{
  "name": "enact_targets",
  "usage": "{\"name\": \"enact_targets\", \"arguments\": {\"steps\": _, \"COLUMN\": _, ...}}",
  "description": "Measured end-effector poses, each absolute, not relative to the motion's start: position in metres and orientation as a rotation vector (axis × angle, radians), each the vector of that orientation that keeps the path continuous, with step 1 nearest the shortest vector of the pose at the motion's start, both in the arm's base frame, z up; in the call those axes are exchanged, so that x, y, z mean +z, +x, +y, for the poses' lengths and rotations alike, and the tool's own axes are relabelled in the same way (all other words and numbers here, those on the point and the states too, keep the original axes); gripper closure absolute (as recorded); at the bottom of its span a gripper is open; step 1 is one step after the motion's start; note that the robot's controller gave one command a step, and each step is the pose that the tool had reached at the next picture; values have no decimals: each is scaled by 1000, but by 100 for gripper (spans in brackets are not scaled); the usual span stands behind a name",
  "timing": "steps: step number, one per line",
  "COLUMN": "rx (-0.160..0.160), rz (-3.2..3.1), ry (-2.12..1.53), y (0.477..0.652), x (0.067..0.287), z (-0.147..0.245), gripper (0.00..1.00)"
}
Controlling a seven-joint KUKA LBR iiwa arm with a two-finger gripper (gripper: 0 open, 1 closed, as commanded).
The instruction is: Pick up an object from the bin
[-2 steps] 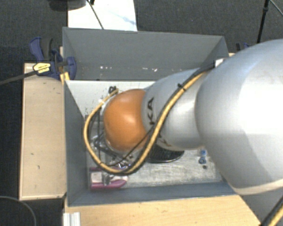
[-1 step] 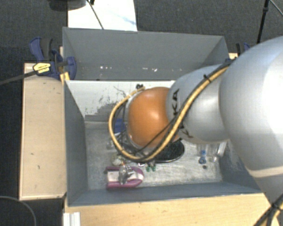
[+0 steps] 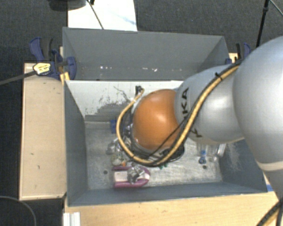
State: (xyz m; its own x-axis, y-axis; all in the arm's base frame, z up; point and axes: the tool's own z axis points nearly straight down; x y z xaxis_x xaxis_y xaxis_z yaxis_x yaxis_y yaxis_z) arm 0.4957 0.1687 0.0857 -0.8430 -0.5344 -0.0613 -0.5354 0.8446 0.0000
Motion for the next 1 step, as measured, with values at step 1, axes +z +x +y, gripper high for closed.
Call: {"name": "enact_targets", "arguments": {"steps": 1, "rx": 10, "rz": 2876, "ry": -1202, "y": 510, "x": 83, "z": 186, "gripper": 0}}
